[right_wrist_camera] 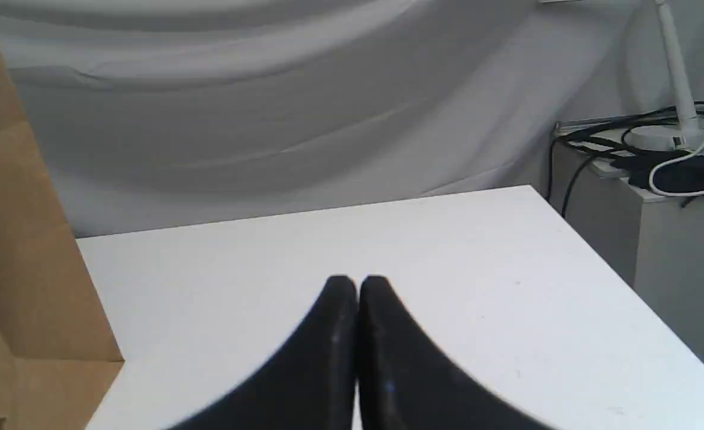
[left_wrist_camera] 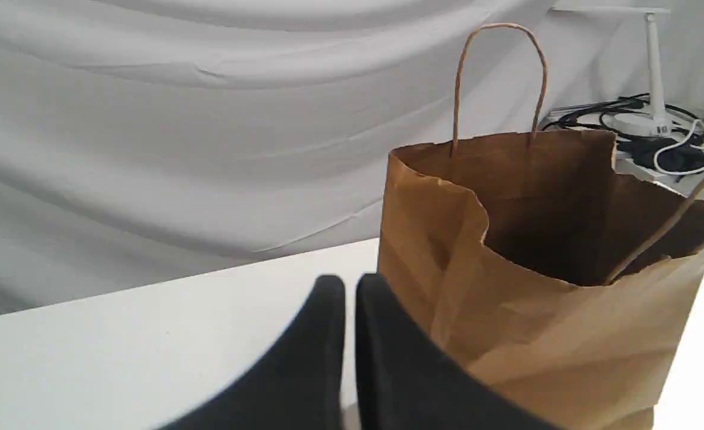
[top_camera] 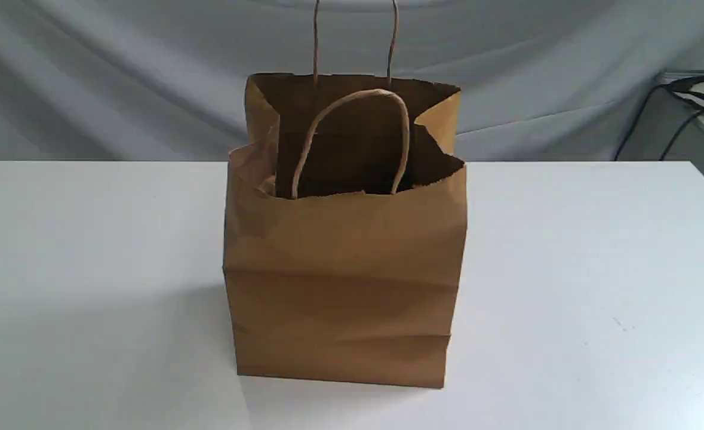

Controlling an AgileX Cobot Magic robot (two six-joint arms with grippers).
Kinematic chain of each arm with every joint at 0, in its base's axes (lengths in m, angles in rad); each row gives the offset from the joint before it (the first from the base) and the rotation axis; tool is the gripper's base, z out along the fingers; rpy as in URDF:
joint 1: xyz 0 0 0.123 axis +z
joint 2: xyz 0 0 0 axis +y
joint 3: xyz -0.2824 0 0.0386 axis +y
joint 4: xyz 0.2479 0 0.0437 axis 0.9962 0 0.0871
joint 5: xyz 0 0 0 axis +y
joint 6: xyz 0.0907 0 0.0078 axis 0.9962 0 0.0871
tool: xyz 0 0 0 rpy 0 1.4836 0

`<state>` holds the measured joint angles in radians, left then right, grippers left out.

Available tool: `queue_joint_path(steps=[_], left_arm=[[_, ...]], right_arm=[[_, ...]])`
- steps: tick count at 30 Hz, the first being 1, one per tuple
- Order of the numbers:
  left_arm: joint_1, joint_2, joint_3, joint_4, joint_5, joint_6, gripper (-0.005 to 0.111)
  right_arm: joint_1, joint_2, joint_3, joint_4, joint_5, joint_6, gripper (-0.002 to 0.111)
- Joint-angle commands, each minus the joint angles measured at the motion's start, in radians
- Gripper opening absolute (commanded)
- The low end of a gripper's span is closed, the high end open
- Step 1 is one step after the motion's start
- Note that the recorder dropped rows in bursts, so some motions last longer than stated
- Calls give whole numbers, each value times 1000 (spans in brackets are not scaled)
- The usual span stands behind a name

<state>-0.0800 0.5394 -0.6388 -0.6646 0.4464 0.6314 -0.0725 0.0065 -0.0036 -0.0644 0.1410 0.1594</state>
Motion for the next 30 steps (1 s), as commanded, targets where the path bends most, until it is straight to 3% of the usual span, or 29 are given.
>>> queue_joint_path(steps=[1,7,12,15,23,30], left_arm=[[1,-5,5,8,-1,32,4],[1,-78,101,36,-1,78,4],[1,-207,275,-71,-266,79,4],[7,-288,371,-60,-347,88,4],[89,-466,546,-20,-390,106,4],[100,-539,590,-19,-404,110,4]], right_arm=[[-8,-6,4,6,2,1,0],[-8,-6,4,6,2,1,0],[-8,-6,4,6,2,1,0],[-8,-6,4,6,2,4,0],[-8,-6,4,6,2,4,0],[-8,-6,4,6,2,2,0]])
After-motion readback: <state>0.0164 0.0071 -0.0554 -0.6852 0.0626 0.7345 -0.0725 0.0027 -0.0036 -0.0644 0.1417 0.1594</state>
